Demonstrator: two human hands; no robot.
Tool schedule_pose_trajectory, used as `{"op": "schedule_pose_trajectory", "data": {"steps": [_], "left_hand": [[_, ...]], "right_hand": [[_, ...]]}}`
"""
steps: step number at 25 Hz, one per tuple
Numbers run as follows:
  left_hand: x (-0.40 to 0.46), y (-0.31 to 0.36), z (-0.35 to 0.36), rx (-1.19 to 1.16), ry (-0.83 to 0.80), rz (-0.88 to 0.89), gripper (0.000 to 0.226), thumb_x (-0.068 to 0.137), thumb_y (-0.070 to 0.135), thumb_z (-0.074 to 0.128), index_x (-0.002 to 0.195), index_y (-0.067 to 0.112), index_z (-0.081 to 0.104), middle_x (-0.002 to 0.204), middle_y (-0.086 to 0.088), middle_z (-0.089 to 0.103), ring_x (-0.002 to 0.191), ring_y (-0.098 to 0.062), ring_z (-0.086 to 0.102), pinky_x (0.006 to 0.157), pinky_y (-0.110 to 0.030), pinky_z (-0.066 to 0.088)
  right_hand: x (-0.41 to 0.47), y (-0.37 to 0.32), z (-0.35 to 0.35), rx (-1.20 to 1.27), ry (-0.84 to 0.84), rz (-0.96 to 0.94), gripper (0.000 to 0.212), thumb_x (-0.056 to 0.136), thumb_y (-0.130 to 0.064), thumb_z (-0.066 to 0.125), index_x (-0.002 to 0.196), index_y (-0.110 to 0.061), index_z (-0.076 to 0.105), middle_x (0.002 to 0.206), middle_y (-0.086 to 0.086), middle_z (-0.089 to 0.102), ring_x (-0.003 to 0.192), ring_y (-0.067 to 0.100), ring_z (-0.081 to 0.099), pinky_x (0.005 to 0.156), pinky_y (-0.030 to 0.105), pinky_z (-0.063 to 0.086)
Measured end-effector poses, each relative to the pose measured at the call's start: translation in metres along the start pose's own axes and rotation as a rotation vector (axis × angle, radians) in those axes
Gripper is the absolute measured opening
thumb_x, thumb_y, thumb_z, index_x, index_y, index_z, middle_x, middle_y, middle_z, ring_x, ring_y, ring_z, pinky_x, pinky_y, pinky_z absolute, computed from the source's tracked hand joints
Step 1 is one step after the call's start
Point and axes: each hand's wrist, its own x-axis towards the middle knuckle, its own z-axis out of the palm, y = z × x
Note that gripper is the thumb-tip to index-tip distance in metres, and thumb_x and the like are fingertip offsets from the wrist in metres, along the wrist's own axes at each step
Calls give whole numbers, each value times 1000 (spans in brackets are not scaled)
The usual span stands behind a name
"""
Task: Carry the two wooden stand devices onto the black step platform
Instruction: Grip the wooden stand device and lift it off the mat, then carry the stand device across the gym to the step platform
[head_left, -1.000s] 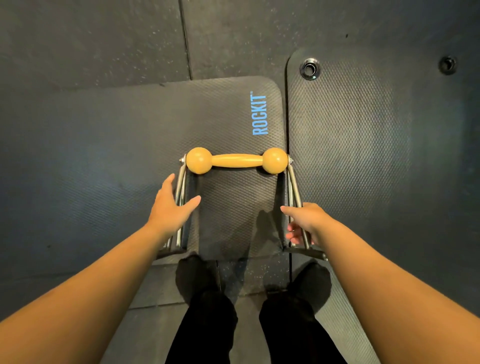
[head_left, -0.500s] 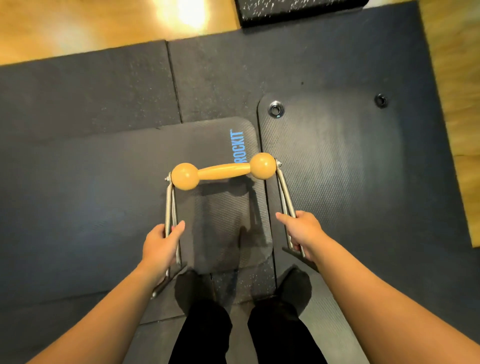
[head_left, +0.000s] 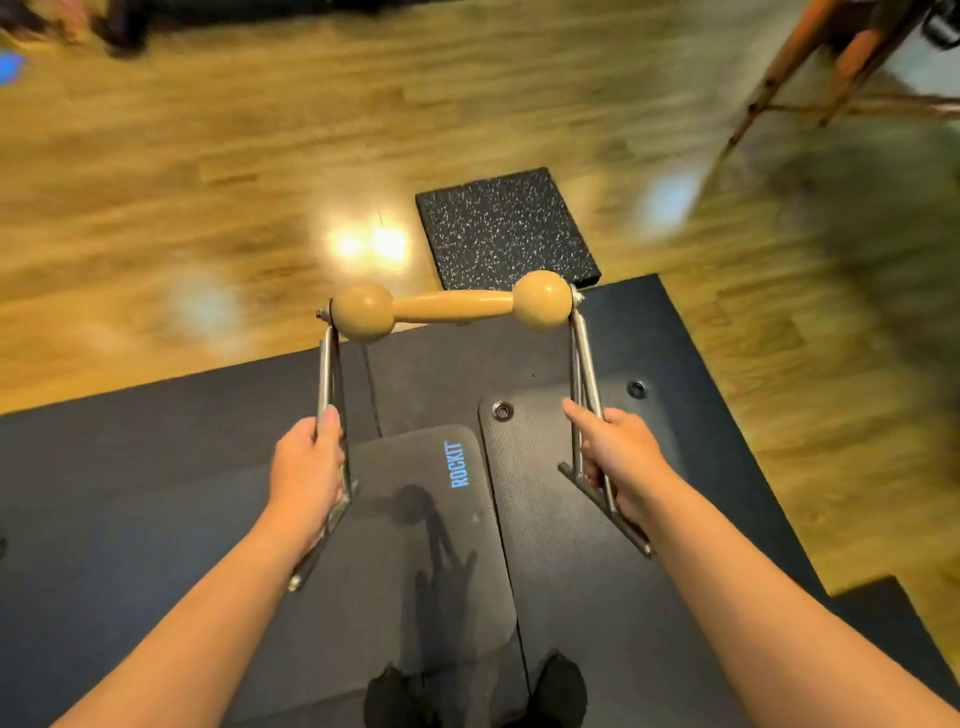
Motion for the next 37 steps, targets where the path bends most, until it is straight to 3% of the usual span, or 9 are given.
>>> {"op": "schedule_pose_trajectory", "data": {"steps": [2,6,10,13,21,27,33,37], "left_hand": [[-19,70,-15,28,6,105,45,92,60,51,79,17,50,58,2,41,45,-21,35,46,-28,30],[-63,202,-34,-65,4,259,35,104,45,50,80,19,51,57,3,40,43,-16,34,41,-22,27],[-115,328,-58,-188,34,395,41,106,47,46,80,16,51,53,5,39,38,-12,31,44,-21,24],[-157,406,-81,-213,47,513,42,107,47,43,81,15,51,58,0,39,43,-17,32,47,-24,25],[-269,588,-170,-340,-9,822,43,108,40,41,93,3,58,54,1,37,38,-10,31,38,-18,23],[-347,664,-205,-430,-67,1003,40,109,38,40,92,4,55,53,1,33,34,-6,28,34,-15,22],[-401,690,-190,-372,-73,1058,37,109,40,39,93,10,54,56,1,39,37,-8,31,33,-22,25],[-427,700,-159,-355,5,1134,40,109,43,39,90,11,54,52,6,41,37,-9,30,35,-24,26]], "right_hand": [[-38,-59,-18,35,5,-88,45,91,-46,74,80,-18,41,56,1,36,40,14,34,47,31,30],[-102,-166,-53,131,17,-246,42,91,-43,75,78,-20,41,56,0,29,42,17,25,44,28,23],[-175,-277,-87,181,43,-405,27,93,-21,65,77,-18,44,51,-2,29,39,15,22,44,26,19],[-240,-346,-112,221,24,-518,28,95,-13,58,72,-17,41,48,-5,29,38,13,21,40,23,20],[-405,-479,-159,383,-114,-879,27,106,-29,56,88,-12,46,60,1,27,41,12,23,36,21,22],[-479,-527,-185,418,-83,-1153,28,108,-28,54,88,-9,48,53,-1,35,40,14,25,37,22,24],[-494,-544,-234,457,-105,-1178,31,107,-32,54,83,-12,51,52,-1,35,38,13,27,36,22,24],[-480,-560,-272,429,-102,-1181,34,107,-32,56,78,-14,50,50,-1,32,38,14,26,38,24,20]]}}
